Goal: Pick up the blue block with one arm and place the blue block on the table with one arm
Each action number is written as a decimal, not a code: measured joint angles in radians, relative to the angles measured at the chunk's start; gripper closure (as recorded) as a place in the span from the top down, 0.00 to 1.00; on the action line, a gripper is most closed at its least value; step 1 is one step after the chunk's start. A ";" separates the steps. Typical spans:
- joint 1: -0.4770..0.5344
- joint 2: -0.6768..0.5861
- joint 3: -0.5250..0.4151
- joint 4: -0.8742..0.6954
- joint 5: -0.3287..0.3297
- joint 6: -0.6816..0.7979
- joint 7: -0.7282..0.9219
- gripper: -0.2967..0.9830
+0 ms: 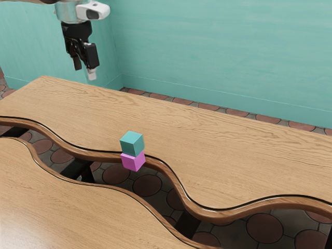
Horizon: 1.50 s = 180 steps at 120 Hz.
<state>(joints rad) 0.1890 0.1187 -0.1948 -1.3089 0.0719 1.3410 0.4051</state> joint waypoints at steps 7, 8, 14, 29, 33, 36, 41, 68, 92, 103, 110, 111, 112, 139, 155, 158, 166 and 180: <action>0.002 0.000 0.000 0.000 0.000 -0.006 0.032 0.77; 0.002 0.000 0.000 0.000 0.000 -0.007 0.036 0.77; 0.004 0.000 0.000 0.000 0.000 -0.011 0.061 0.77; 0.008 -0.008 -0.002 0.004 -0.001 -0.018 0.114 0.77; 0.011 -0.054 -0.004 0.016 -0.001 -0.020 0.126 0.77; 0.019 -0.126 -0.006 0.024 -0.004 -0.031 0.131 0.77; 0.031 -0.219 -0.014 0.028 -0.008 -0.081 0.129 0.77; 0.109 -0.852 0.056 -0.982 -0.058 -0.010 -0.051 0.77; 0.183 -0.868 -0.060 -1.175 -0.117 0.212 -0.236 0.77; 0.186 -0.767 -0.076 -1.189 -0.127 0.356 -0.317 0.77; 0.200 -0.643 -0.079 -1.186 -0.134 0.458 -0.365 0.77; 0.201 -0.627 -0.079 -1.185 -0.134 0.472 -0.371 0.77; 0.202 -0.613 -0.079 -1.184 -0.135 0.485 -0.378 0.77; 0.225 -0.382 -0.081 -1.057 -0.082 0.703 -0.490 0.77; 0.216 -0.158 -0.082 -0.831 -0.067 0.753 -0.491 0.77; 0.213 -0.122 -0.083 -0.797 -0.063 0.759 -0.490 0.77; 0.205 -0.029 -0.085 -0.720 -0.039 0.772 -0.491 0.77; 0.166 0.089 -0.086 -0.603 0.003 0.787 -0.488 0.77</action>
<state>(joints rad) 0.3552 0.2076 -0.2806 -1.9124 0.0753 2.1279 -0.0830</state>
